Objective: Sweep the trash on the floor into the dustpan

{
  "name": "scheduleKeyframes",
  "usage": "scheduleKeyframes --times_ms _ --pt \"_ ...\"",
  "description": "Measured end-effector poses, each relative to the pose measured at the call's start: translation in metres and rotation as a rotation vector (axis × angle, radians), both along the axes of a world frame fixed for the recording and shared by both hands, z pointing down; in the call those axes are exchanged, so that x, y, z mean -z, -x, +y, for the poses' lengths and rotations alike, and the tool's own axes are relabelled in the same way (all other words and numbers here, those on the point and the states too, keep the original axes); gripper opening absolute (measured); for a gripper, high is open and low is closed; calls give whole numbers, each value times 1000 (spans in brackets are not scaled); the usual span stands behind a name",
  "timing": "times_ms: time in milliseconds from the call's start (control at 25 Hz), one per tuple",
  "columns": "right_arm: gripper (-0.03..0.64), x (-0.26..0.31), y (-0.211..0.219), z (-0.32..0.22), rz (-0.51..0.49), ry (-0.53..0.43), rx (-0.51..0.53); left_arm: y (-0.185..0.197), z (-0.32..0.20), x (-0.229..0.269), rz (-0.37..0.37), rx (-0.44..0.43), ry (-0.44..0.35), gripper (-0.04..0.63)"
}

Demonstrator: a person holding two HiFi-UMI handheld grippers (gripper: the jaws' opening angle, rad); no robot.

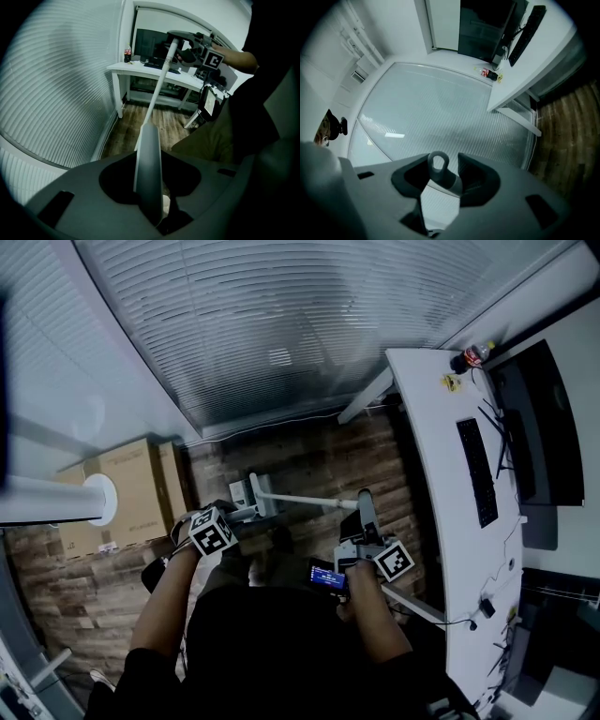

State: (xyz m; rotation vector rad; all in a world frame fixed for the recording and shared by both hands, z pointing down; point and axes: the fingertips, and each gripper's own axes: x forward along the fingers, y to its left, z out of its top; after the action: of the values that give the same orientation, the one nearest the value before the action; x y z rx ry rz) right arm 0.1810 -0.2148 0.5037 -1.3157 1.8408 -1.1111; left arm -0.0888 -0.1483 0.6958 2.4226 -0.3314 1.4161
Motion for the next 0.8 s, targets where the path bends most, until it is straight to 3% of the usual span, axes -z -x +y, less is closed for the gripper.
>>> scheduleKeyframes --times_ms 240,600,800 --pt "161 38 -29 -2 35 -75 -23 3 2 0 -15 -7 -8 109" --pt "160 66 -30 -7 111 -152 -7 10 3 1 -57 -25 -19 110" --pt "156 73 -41 -13 172 -181 -4 18 -3 19 -33 20 -75 137"
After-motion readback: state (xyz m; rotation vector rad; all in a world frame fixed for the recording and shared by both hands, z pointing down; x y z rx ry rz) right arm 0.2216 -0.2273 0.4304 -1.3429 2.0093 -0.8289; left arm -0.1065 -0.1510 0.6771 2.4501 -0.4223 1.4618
